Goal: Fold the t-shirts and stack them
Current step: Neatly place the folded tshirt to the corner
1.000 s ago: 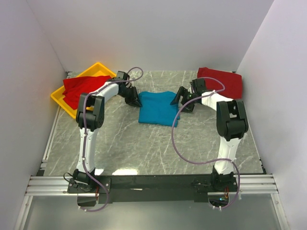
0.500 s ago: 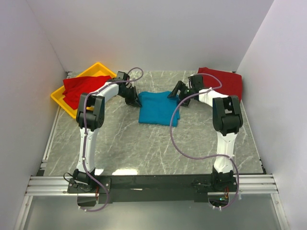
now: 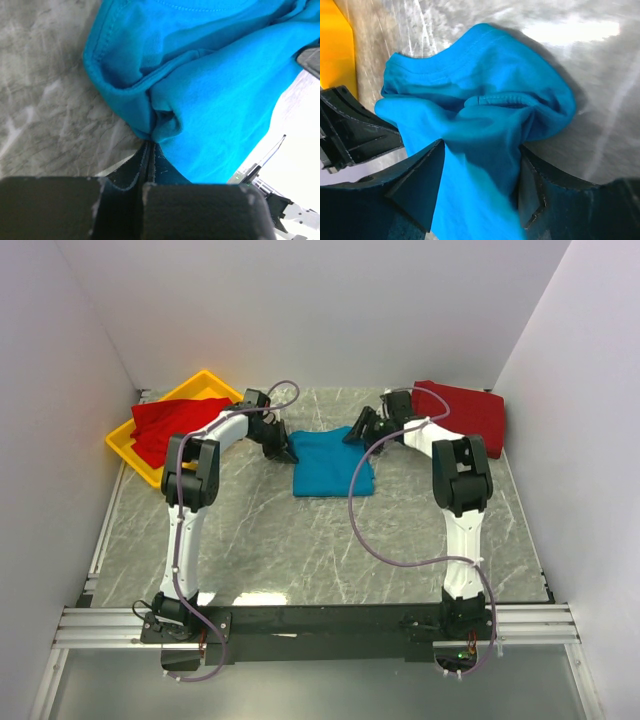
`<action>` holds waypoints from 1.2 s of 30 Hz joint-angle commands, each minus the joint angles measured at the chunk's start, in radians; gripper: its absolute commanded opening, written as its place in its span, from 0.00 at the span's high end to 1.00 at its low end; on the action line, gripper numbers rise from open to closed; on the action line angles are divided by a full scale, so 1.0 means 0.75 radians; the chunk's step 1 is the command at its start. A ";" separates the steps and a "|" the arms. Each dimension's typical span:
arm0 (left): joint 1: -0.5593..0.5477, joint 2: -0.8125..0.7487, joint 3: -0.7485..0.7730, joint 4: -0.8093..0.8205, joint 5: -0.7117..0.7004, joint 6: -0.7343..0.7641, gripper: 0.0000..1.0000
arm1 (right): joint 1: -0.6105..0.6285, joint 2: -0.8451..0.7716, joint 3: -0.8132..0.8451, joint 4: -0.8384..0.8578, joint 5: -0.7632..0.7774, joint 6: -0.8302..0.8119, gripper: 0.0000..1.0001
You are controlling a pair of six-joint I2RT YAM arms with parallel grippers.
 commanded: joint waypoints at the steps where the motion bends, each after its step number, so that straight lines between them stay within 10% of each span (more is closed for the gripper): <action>1: -0.015 0.091 0.017 -0.028 -0.096 0.025 1.00 | 0.066 0.080 0.074 -0.140 0.047 -0.090 0.38; 8: -0.015 0.108 0.037 -0.030 -0.087 0.021 1.00 | 0.138 0.128 0.181 -0.267 0.057 -0.170 0.42; 20: 0.036 -0.009 0.021 -0.038 -0.106 -0.004 0.64 | 0.142 0.038 0.263 -0.382 0.241 -0.227 1.00; 36: 0.116 -0.273 -0.185 0.001 -0.153 0.002 0.47 | 0.118 -0.087 0.567 -0.811 0.783 -0.527 1.00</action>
